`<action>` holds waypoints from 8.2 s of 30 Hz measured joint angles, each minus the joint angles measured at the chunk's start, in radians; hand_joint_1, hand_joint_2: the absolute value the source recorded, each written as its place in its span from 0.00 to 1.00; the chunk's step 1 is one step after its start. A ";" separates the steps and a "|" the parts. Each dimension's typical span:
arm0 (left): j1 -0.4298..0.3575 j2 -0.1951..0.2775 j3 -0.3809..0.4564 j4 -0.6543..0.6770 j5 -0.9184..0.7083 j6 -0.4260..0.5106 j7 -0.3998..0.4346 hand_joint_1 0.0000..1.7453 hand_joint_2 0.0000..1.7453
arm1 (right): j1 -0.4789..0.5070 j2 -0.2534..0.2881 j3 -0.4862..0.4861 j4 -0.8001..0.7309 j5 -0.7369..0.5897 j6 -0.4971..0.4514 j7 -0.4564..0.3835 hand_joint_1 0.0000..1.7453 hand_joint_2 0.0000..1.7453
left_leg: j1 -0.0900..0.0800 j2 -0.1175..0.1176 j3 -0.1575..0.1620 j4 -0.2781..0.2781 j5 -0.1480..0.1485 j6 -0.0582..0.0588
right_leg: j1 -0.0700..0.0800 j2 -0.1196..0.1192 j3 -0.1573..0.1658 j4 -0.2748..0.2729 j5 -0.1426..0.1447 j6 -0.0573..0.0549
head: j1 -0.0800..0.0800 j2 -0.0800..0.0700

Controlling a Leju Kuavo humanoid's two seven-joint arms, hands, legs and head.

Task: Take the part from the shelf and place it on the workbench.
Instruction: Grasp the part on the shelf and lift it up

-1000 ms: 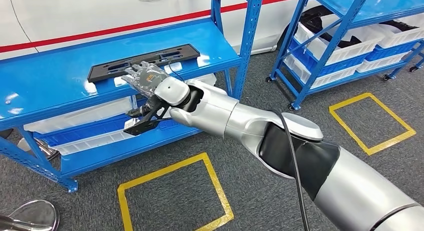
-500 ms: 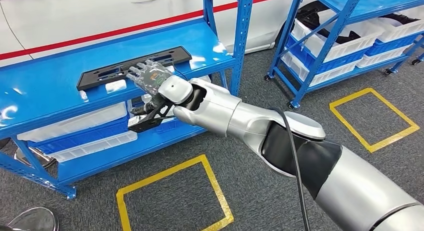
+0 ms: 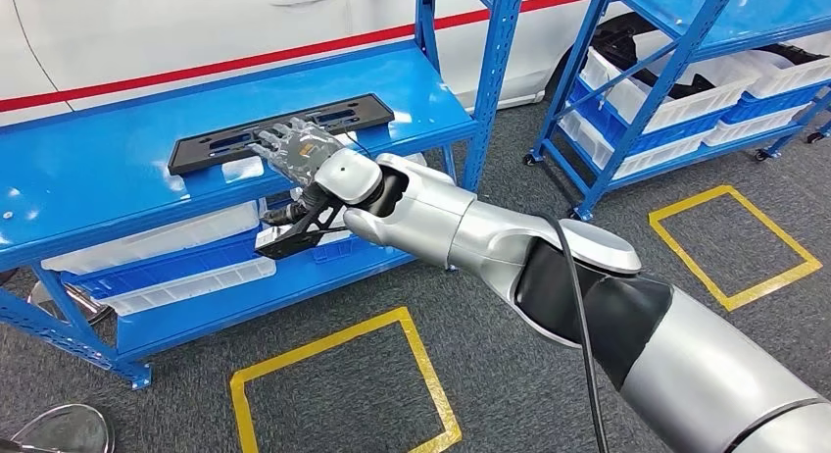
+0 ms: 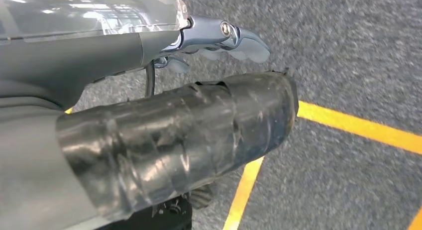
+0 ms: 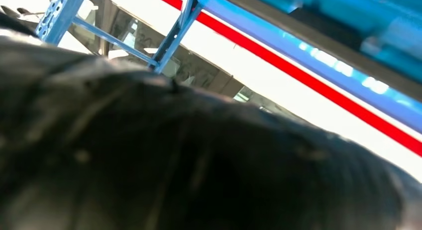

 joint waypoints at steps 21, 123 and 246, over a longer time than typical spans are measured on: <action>0.000 -0.001 0.000 0.000 -0.013 0.000 0.004 0.00 0.00 | 0.035 -0.004 0.001 0.006 0.011 -0.006 0.000 0.00 0.00 | -0.003 0.000 -0.023 -0.004 0.024 -0.013 | 0.009 0.008 0.079 -0.104 -0.011 -0.010 | 0.000 0.000; -0.003 -0.014 0.000 0.000 -0.032 -0.002 0.011 0.00 0.00 | 0.057 -0.011 0.018 0.050 0.031 -0.009 -0.006 0.00 0.00 | -0.007 -0.001 -0.010 0.007 0.003 0.003 | 0.005 -0.001 0.019 -0.036 0.006 -0.009 | 0.000 0.000; -0.005 -0.018 0.025 0.000 -0.066 -0.003 0.031 0.00 0.00 | 0.175 -0.008 0.016 0.118 0.014 -0.077 -0.021 0.00 0.00 | -0.004 -0.001 -0.013 -0.004 0.017 0.010 | 0.004 0.002 0.003 0.035 -0.039 -0.007 | 0.000 0.000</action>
